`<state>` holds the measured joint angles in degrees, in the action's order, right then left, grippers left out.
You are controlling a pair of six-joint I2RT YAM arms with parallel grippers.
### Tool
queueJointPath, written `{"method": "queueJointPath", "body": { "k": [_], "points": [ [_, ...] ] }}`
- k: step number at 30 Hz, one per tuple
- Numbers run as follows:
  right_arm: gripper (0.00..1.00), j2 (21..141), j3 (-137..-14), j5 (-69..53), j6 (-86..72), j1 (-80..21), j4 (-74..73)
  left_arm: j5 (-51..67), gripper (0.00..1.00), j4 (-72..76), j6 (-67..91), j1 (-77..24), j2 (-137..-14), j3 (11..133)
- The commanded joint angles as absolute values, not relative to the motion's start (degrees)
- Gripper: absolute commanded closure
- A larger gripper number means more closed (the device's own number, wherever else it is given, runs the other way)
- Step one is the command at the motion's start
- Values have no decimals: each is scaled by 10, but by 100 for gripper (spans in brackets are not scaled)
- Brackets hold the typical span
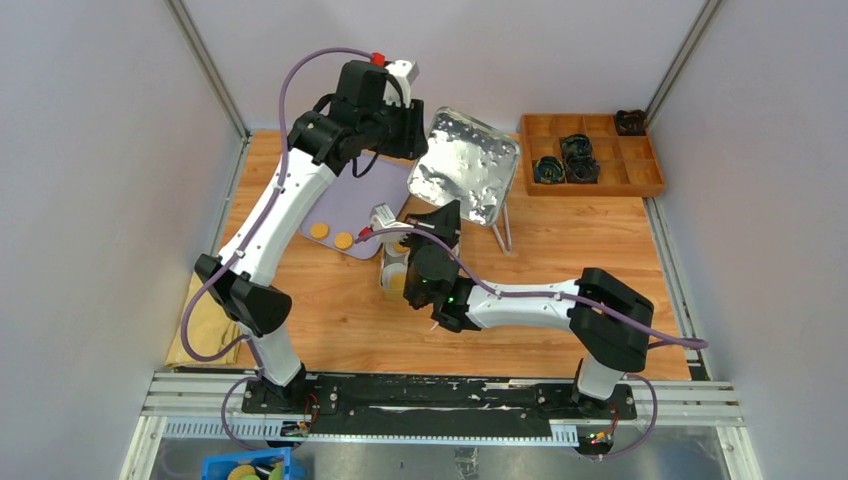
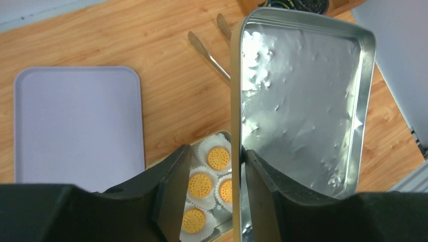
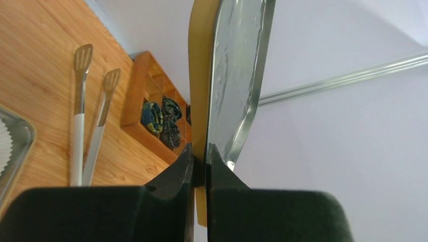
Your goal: Pack the cookies
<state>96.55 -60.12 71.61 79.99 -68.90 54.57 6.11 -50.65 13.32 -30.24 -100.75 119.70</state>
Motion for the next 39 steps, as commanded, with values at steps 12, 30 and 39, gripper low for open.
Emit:
{"method": "queueJointPath", "body": {
  "k": [12, 30, 39],
  "points": [
    [100, 884, -580, 773, 813, -686, 619, -79, 31, -445, 139, -286, -951, 1222],
    [100, 659, -733, 334, 5, -504, -298, -303, 21, -219, 75, -271, -710, 1001],
    [100, 627, -723, -308, -235, -254, -216, -257, 21, -183, 125, -271, -676, 839]
  ]
}}
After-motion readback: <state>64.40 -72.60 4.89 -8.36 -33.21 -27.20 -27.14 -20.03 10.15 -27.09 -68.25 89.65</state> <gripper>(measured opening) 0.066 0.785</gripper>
